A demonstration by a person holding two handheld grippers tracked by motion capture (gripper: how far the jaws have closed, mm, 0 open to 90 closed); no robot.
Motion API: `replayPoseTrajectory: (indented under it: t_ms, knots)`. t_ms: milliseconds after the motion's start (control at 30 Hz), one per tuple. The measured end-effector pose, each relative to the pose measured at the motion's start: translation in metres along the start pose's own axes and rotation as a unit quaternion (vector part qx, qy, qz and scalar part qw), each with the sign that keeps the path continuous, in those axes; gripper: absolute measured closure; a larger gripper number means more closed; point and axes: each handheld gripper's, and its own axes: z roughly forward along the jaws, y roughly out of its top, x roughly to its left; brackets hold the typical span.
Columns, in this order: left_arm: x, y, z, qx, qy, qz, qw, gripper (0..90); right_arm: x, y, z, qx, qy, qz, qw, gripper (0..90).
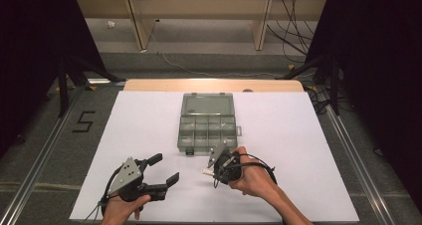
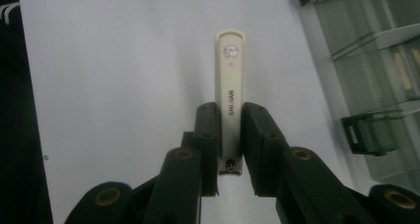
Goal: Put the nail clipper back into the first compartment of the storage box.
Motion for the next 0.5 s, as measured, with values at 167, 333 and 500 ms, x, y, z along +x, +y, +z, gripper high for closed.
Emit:
replayPoseTrajectory:
  t_ms: [167,333,500]
  knots:
    - [0.0,0.0,0.0,0.001,0.001,0.001,1.0,16.0,-0.007,0.007,-0.004,-0.018,-0.01,0.009,0.9997,77.2]
    - [0.001,0.0,-0.001,0.0,0.001,0.002,1.0,16.0,-0.014,0.013,-0.006,-0.024,-0.021,0.014,0.9994,77.2]
    - [0.001,0.0,-0.001,0.0,0.001,0.003,1.0,16.0,-0.021,0.02,-0.006,-0.031,-0.029,0.022,0.9988,77.2]
